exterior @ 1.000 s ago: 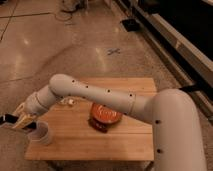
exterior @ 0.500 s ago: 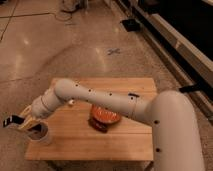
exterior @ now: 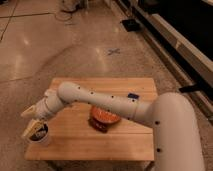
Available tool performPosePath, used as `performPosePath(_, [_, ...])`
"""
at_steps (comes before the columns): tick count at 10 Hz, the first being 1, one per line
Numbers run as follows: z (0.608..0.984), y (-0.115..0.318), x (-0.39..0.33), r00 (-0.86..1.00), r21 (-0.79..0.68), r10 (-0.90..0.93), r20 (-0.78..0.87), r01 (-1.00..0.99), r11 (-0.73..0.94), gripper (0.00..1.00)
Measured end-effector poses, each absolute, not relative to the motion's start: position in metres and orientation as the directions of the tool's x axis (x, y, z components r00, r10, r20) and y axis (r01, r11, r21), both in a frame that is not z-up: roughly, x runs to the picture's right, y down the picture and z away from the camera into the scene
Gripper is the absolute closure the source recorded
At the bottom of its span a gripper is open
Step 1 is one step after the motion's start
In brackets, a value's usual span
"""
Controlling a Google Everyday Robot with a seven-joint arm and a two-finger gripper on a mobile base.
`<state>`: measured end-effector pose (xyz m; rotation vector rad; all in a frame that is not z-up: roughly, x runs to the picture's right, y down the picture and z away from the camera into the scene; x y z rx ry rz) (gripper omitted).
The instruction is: Place the eraser in the ceramic cup
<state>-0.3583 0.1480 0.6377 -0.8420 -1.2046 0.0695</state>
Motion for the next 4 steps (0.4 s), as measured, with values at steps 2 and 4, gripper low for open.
performPosePath(2, [0.6392, 0.1425, -0.3543, 0.378, -0.598, 0.474, 0.795, 0.359, 0.717, 0.20])
performPosePath(4, [0.6386, 0.1437, -0.3559, 0.378, -0.596, 0.472, 0.797, 0.363, 0.716, 0.20])
